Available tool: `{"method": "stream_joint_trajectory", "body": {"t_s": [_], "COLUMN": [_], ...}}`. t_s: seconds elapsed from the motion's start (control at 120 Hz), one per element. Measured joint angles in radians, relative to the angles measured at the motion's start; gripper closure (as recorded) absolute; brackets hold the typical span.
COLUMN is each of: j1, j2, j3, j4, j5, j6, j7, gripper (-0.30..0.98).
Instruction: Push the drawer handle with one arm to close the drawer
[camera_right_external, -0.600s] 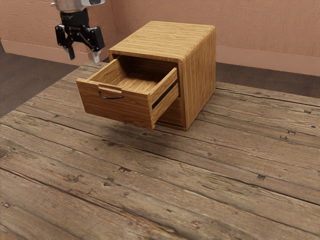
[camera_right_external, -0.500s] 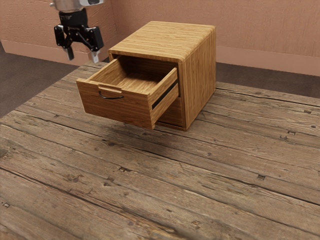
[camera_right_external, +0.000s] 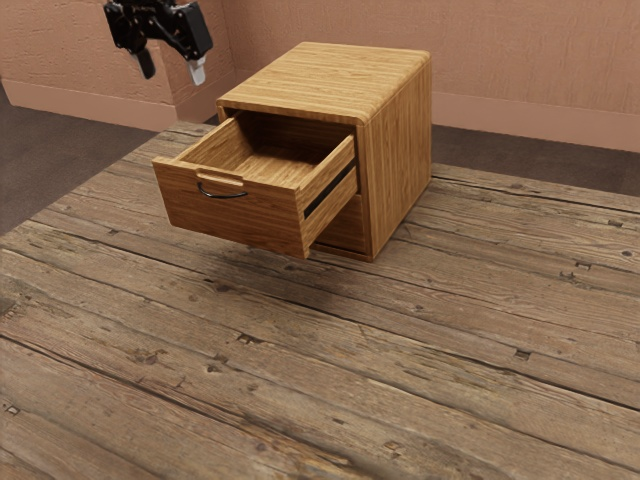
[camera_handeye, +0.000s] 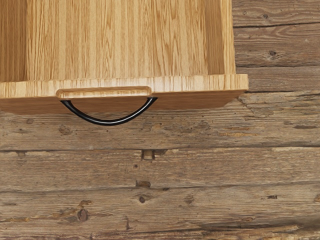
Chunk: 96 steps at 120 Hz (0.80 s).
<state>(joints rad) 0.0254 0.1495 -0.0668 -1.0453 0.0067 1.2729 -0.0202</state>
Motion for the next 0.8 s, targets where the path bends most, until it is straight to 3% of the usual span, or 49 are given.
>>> {"method": "stream_joint_trajectory", "body": {"t_s": [0.05,0.133,0.217,0.458,0.65,0.8], "j1": [0.019,0.025,0.049,0.106,0.111,0.113], "j2": [-0.052,-0.273,-0.340,-0.356,-0.324,-0.171], "j3": [-0.040,-0.088,-0.097,-0.122,-0.119,-0.118], "j4": [-0.122,-0.526,-0.704,-0.867,-0.926,-0.816], "j5": [0.030,0.070,0.084,0.078,0.108,0.121], "j6": [0.010,0.119,0.220,0.425,0.567,0.616], "j7": [-0.011,-0.030,-0.047,-0.057,-0.050,-0.037], "gripper": [0.00,0.00,0.00,0.02,0.44,0.64]}}
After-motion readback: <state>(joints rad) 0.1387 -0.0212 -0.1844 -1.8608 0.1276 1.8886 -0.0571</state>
